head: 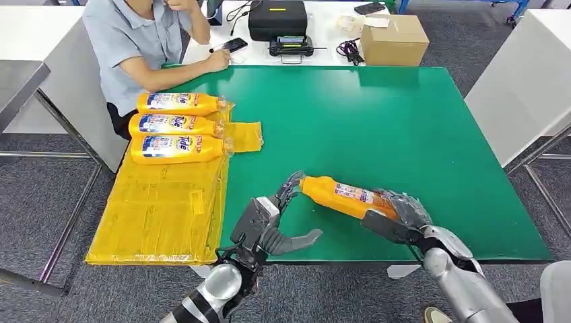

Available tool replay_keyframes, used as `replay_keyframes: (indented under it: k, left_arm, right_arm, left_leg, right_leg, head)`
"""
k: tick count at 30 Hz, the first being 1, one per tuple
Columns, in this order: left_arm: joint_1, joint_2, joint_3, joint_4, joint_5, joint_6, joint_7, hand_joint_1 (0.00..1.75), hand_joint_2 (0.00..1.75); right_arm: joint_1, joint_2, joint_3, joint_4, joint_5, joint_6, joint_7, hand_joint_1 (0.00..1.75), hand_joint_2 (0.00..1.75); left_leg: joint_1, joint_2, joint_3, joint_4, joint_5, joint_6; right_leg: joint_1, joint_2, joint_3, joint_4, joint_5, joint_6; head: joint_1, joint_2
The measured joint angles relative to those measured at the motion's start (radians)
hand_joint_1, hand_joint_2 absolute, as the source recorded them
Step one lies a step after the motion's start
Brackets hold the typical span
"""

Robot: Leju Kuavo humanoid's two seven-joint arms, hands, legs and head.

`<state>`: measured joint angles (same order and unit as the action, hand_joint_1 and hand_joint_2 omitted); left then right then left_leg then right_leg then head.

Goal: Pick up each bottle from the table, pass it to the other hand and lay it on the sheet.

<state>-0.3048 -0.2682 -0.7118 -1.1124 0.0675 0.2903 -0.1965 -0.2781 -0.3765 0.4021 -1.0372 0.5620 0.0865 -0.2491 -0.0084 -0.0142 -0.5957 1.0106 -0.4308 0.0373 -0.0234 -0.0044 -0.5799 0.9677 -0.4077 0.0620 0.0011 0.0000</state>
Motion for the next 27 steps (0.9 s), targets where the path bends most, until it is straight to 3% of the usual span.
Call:
replay_keyframes:
  k: [16,23,27]
  left_arm:
    - [-0.017,-0.011,-0.014,0.006,0.039,0.003,-0.036,0.00,1.75]
    - [-0.006,-0.032,0.003,-0.013,0.047,0.229,-0.250,0.00,1.75]
    - [0.016,-0.043,0.047,-0.037,0.237,0.315,-0.371,0.00,1.75]
  right_arm:
    - [-0.006,-0.008,-0.027,0.031,-0.127,0.063,-0.059,1.75,1.75]
    - [0.031,0.076,-0.092,0.021,-0.215,0.010,-0.158,1.75,1.75]
    - [0.054,0.157,-0.134,-0.040,-0.269,-0.014,-0.167,1.75,1.75]
  left_leg:
    - [0.000,0.002,0.002,0.000,0.000,0.000]
    - [0.000,0.002,0.001,0.000,0.000,0.000]
    - [0.001,0.002,-0.001,0.000,0.000,0.000]
  right_leg:
    - [0.000,0.001,0.002,0.000,0.000,0.000]
    - [0.001,0.001,0.002,0.000,0.000,0.000]
    - [0.001,0.001,-0.001,0.001,0.000,0.000]
  head:
    - [0.000,0.000]
    - [0.000,0.000]
    - [0.000,0.000]
